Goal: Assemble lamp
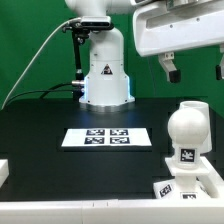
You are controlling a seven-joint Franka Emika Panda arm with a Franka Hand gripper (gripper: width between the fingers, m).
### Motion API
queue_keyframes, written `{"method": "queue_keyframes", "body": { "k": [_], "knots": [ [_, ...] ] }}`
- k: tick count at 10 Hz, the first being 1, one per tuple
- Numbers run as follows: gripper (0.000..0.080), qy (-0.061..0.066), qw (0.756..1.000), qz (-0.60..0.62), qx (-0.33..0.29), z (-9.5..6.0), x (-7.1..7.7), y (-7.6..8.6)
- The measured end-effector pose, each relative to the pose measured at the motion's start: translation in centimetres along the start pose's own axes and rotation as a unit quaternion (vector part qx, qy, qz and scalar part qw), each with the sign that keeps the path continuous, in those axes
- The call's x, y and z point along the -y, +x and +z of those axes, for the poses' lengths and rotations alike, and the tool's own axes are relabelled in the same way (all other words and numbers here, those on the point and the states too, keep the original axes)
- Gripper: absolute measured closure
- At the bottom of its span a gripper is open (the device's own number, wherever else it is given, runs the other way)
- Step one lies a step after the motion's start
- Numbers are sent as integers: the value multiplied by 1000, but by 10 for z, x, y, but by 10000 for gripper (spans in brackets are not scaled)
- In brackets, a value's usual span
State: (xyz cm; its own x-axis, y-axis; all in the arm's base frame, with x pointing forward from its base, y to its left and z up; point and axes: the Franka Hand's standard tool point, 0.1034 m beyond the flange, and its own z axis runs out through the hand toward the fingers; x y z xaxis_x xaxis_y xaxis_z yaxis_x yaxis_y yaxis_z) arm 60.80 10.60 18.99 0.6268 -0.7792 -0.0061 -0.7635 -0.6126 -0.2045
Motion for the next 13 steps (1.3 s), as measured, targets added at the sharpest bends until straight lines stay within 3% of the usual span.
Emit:
{"method": "queue_keyframes", "body": {
  "k": [2, 5, 6, 11, 12, 13],
  "knots": [
    [101, -6, 1000, -7, 7, 5, -4, -16],
    [101, -17, 999, -22, 18, 1, -49, -76],
    [101, -30, 999, -23, 13, 2, -64, -95],
    [101, -31, 999, -29, 19, 6, -67, -96],
    [101, -31, 998, -26, 41, 12, -81, -104],
    [101, -38, 998, -32, 50, 20, -104, -116]
  ]
}}
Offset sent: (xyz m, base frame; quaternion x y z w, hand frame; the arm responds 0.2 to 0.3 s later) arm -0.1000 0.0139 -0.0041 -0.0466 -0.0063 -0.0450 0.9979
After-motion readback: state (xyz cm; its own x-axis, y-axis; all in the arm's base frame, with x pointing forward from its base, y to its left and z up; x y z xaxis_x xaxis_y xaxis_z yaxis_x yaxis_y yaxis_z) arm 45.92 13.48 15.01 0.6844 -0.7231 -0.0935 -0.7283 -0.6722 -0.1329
